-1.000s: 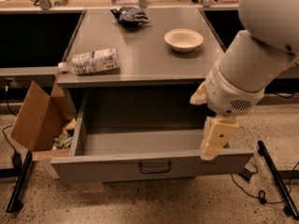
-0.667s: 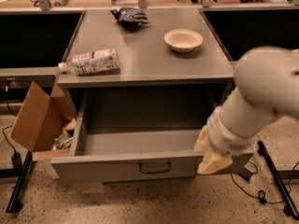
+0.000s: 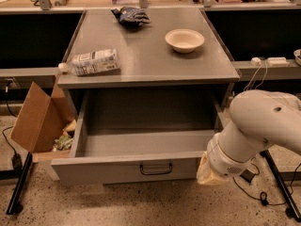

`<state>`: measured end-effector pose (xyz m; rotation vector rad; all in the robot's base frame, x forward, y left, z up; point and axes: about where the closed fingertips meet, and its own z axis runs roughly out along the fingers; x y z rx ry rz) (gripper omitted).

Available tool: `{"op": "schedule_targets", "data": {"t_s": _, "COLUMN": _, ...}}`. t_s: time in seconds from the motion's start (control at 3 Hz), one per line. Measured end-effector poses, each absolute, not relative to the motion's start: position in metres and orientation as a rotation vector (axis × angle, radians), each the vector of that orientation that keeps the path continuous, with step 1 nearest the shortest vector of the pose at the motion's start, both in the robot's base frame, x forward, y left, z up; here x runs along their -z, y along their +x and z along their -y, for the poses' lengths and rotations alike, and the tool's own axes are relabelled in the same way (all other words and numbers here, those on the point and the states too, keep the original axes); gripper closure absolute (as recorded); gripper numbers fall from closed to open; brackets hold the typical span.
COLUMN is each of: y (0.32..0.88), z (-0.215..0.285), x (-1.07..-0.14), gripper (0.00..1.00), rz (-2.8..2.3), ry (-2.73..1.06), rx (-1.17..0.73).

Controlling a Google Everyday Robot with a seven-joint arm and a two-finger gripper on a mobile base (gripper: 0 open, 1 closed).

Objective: Close top drawer

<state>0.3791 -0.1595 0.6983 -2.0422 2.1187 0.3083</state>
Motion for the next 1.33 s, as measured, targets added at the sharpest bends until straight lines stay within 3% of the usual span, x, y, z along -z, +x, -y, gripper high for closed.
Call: {"op": "schedule_targets", "data": {"t_s": 1.33, "y": 0.394, "z": 0.159, "x": -0.664, "gripper": 1.00, "rz": -1.994, "ry": -2.062, "rx": -0.225}}
